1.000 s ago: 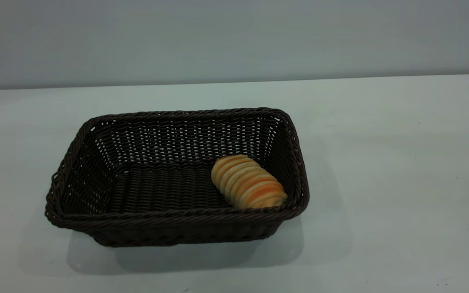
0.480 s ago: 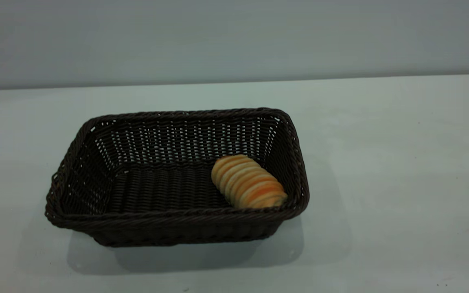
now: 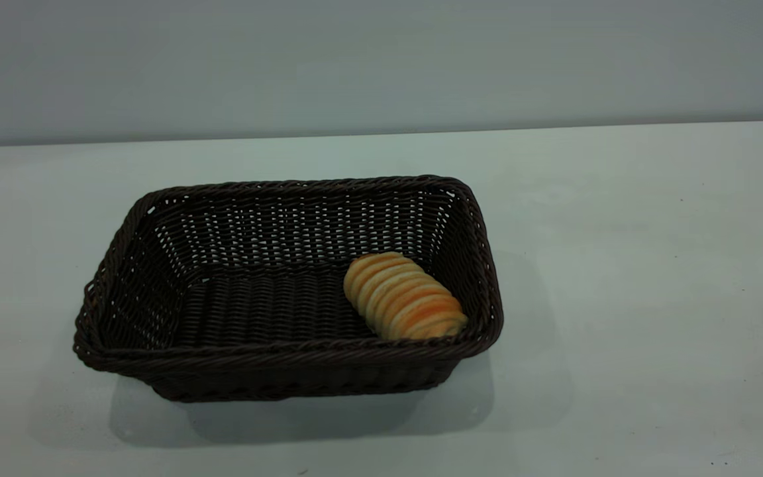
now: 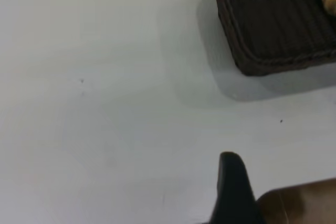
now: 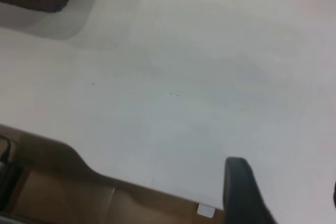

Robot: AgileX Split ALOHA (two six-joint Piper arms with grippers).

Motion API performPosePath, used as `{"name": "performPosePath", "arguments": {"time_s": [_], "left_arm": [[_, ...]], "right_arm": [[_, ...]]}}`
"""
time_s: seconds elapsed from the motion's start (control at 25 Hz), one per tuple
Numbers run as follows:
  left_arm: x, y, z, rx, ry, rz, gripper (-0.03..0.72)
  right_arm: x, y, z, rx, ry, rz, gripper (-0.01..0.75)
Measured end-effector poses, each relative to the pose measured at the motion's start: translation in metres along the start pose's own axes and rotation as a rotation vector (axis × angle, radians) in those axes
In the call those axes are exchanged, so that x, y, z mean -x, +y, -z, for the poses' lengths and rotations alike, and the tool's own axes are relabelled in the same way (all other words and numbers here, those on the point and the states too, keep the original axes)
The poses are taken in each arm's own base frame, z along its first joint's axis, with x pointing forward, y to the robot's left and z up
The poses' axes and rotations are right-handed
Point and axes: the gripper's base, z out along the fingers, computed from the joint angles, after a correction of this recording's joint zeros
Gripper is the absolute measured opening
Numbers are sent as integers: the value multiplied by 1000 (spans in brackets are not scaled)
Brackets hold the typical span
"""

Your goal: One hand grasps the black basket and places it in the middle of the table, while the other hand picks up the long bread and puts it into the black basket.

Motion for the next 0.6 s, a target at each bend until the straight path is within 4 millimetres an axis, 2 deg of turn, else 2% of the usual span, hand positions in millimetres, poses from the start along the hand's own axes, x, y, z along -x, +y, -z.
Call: {"name": "performPosePath", "arguments": {"time_s": [0.6], "left_arm": [[-15, -1, -7, -14, 121, 4, 537]], "right_arm": [[-3, 0, -1, 0, 9, 0, 398]]}}
